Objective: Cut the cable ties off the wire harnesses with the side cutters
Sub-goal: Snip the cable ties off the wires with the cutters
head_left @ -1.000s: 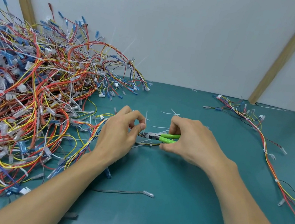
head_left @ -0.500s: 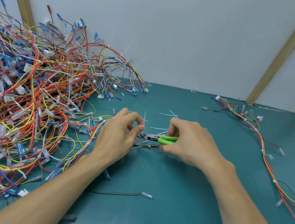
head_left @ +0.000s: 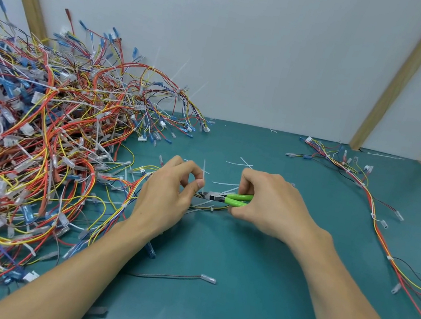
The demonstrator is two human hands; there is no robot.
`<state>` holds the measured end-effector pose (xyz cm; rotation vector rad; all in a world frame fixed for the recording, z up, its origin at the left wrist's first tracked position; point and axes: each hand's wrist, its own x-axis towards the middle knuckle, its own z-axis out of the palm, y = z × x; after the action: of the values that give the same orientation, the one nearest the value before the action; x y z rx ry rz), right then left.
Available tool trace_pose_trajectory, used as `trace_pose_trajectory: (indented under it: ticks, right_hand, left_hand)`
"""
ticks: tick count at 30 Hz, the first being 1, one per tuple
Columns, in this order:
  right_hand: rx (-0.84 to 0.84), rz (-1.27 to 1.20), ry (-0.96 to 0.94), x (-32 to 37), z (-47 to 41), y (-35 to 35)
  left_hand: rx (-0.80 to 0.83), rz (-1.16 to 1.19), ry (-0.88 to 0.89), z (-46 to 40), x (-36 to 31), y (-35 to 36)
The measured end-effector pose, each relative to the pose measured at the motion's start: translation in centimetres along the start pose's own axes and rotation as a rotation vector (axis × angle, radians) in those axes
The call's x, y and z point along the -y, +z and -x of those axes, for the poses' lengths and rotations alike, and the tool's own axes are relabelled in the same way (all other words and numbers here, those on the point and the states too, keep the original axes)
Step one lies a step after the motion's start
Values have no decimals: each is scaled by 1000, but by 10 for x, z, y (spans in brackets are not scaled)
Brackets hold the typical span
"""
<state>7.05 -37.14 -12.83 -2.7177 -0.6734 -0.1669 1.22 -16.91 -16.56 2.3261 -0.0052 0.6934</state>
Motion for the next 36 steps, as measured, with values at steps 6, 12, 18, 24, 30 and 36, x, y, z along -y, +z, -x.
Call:
trace_pose_trajectory:
  ticks: [6, 12, 18, 24, 30, 36]
  right_hand:
    - [-1, 9, 10, 0, 0, 0]
    - [-9, 18, 21, 0, 0, -1]
    - [-20, 14, 39, 0, 0, -2]
    - [-104, -78, 147, -3, -4, -3]
    - [-73, -463, 279, -7, -8, 3]
    - [-39, -780, 265, -2, -8, -6]
  left_hand:
    - [9, 0, 5, 0, 0, 0]
    - [10, 11, 9, 0, 0, 0]
    - [-42, 77, 19, -1, -1, -1]
    - [-81, 254, -56, -1, -1, -1]
    - [-48, 209, -82, -1, 1, 1]
    - [-14, 95, -146, -1, 0, 0]
